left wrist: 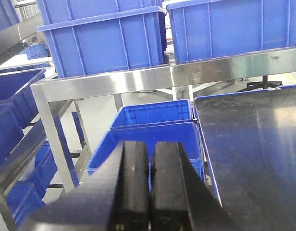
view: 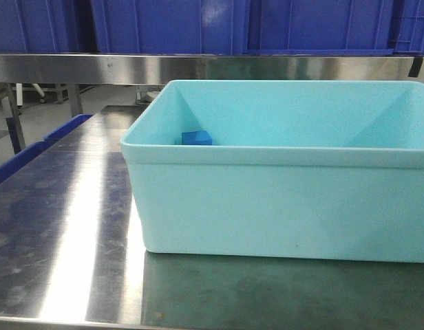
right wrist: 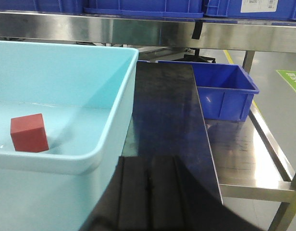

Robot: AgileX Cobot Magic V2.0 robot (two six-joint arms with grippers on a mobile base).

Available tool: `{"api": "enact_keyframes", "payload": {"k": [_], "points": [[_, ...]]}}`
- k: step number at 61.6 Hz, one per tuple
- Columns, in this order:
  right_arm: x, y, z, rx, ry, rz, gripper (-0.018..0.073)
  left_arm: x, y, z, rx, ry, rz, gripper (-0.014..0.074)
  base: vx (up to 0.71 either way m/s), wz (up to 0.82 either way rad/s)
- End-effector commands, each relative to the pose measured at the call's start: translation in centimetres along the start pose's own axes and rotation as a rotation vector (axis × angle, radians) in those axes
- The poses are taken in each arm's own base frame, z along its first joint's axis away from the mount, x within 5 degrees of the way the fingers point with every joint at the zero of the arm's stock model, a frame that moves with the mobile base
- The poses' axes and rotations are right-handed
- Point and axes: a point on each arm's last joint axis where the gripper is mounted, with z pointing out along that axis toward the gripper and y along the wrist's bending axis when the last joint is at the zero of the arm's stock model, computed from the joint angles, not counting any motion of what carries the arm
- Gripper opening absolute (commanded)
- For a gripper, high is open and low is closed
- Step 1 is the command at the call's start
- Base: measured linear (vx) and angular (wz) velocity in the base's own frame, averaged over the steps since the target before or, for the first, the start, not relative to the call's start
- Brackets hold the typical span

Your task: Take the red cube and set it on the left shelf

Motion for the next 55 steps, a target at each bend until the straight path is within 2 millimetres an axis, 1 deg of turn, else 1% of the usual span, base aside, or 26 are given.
{"api": "enact_keyframes", "payload": {"k": [1, 55], "points": [[-1.63, 0.10, -0.37, -0.010, -0.121, -0.006, 0.0059, -0.08, 0.02, 0.02, -0.009, -0.070, -0.004, 0.0106, 0.00, 0.00], [-1.64, 0.10, -0.37, -0.008, -0.122, -0.021, 0.0059, -0.08, 0.02, 0.02, -0.009, -0.070, -0.004, 0.0106, 0.00, 0.00]]}}
